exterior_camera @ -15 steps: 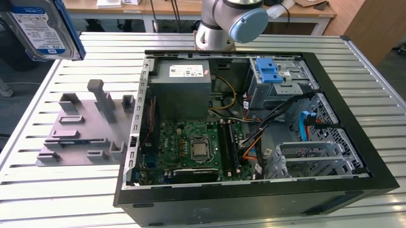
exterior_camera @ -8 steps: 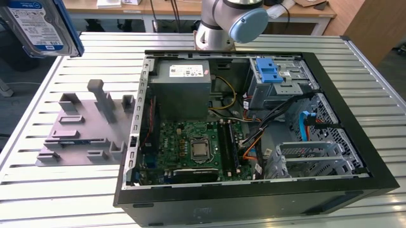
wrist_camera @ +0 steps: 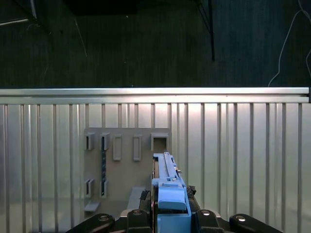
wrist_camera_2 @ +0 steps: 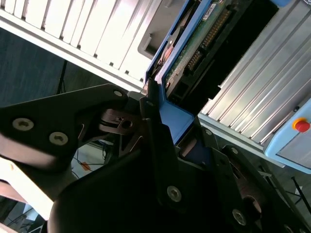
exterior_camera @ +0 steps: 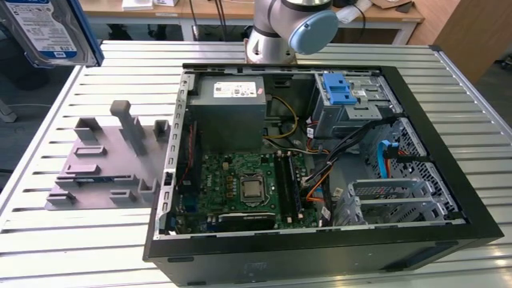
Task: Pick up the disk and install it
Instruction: 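Pick up the disk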
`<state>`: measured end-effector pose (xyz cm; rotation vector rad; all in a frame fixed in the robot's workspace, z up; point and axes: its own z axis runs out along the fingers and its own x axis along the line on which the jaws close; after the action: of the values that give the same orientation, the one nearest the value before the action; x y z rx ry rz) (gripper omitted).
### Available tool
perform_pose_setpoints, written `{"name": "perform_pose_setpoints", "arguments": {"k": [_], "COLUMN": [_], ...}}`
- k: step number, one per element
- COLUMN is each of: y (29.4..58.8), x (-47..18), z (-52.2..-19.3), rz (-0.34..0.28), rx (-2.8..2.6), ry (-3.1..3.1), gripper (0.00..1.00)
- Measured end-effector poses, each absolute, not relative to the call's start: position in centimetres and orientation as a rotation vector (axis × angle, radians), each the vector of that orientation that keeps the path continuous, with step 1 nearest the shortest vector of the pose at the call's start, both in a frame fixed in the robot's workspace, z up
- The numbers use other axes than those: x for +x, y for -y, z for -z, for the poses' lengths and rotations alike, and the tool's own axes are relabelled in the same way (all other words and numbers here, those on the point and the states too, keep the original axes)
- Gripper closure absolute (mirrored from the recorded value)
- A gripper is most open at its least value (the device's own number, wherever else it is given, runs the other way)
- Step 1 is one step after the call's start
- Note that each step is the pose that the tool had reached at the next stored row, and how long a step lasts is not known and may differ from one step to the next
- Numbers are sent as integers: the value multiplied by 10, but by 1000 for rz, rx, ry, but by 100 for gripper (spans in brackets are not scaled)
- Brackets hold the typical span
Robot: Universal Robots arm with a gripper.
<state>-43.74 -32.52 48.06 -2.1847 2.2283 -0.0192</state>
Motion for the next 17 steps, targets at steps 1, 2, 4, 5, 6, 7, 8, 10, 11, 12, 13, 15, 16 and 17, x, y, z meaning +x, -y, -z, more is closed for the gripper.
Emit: {"name": "perform_pose_setpoints", "arguments": {"k": [1, 2, 4, 5, 6, 7, 8, 10, 11, 12, 13, 15, 16, 17], "y": [325, 325, 325, 325, 325, 325, 325, 325, 325, 325, 325, 325, 325, 325], "x": [-437, -437, -437, -437, -437, -437, -437, -437, -437, -437, -437, -437, -437, -437], "z": [-482, -483, -486, -487, -488, -489, -489, -490, -490, -490, -490, -490, -490, -490], "rz": [19, 19, 20, 20, 20, 20, 20, 20, 20, 20, 20, 20, 20, 20], "rx": [-2185, -2185, -2185, -2184, -2184, -2184, -2184, -2184, -2184, -2184, -2184, -2184, -2184, -2184], "ry": [-2228, -2228, -2228, -2228, -2228, -2228, -2228, -2228, -2228, -2228, -2228, -2228, -2228, -2228], "gripper": [64, 64, 64, 64, 64, 64, 64, 64, 64, 64, 64, 64, 64, 64]}}
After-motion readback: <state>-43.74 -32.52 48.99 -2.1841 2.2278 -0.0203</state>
